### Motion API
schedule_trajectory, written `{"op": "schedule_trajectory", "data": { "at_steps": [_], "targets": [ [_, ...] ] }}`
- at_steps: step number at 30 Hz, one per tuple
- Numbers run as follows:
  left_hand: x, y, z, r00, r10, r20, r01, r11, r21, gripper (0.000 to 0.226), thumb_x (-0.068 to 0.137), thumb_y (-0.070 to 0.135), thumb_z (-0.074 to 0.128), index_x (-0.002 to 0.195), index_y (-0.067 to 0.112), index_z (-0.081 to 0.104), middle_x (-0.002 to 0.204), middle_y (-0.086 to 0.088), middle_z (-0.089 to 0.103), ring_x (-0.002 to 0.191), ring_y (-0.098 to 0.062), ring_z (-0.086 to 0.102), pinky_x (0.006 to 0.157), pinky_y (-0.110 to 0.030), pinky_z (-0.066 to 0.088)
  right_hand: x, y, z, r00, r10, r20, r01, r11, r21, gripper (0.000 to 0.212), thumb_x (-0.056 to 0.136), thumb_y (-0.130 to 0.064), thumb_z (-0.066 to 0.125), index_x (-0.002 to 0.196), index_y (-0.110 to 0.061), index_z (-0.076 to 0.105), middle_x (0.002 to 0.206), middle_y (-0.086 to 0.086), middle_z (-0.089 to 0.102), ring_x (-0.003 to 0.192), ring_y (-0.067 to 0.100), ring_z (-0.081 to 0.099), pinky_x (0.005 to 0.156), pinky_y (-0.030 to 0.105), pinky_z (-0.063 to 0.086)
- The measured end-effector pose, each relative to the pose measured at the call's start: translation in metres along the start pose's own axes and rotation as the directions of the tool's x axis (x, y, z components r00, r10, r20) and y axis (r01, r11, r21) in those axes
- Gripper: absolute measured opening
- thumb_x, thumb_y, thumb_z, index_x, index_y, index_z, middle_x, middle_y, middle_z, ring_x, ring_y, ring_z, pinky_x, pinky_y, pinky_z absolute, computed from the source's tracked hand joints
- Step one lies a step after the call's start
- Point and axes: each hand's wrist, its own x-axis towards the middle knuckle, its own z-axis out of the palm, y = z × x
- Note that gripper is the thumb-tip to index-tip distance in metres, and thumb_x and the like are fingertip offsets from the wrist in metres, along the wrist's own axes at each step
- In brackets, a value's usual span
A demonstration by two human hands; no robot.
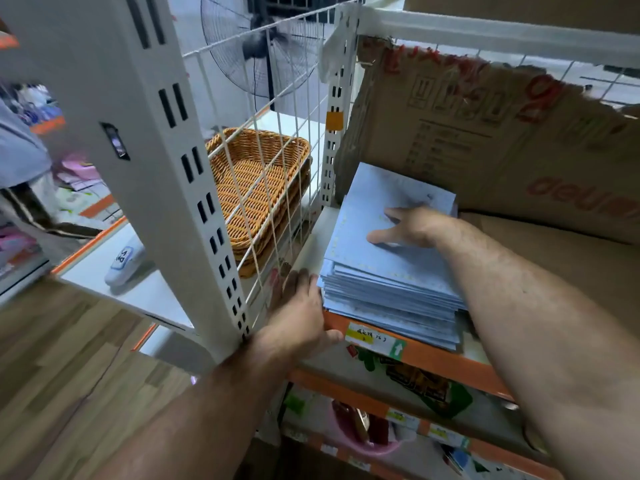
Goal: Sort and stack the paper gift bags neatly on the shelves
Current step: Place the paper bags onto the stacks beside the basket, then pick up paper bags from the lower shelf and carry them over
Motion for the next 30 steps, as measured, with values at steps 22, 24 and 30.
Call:
{"op": "schedule_trajectory", "data": {
  "at_steps": [22,24,30],
  "targets": [
    [-0.021,0.009,-0.017,1.000,0.023,-0.016,-0.022,0.995,0.096,0.076,0.080,0.052,0.075,0.137,0.013,0.043,0.124,-0.003,0.043,0.111,-0.021,0.048,0.095,-0.039,0.045,-0.126,0.005,0.013,0.920,0.081,-0.383,-0.076,0.997,0.029,0.083,0.081,-0.075,0.053,0.153,-0.038,0.032,0.163,0.004,0.023,0.147,0.029,0.023,0.112,0.048,0.032],
    [-0.027,0.009,-0.018,0.998,0.045,-0.037,-0.038,0.984,0.177,0.076,0.080,0.058,0.070,0.135,0.012,0.044,0.124,-0.006,0.046,0.116,-0.023,0.046,0.095,-0.038,0.043,-0.140,0.007,0.028,0.913,0.101,-0.395,-0.095,0.995,0.036,0.082,0.081,-0.072,0.054,0.152,-0.036,0.034,0.162,0.002,0.024,0.147,0.026,0.023,0.112,0.047,0.032],
    [-0.059,0.026,-0.017,0.982,0.179,-0.065,-0.146,0.927,0.346,0.066,0.085,0.072,0.052,0.121,0.017,0.052,0.120,-0.006,0.053,0.114,-0.025,0.048,0.095,-0.041,0.043,-0.185,0.023,0.076,0.875,0.177,-0.450,-0.107,0.978,0.177,0.073,0.086,-0.065,0.055,0.149,-0.032,0.040,0.156,-0.002,0.034,0.144,0.020,0.028,0.114,0.042,0.033]
  ]
}}
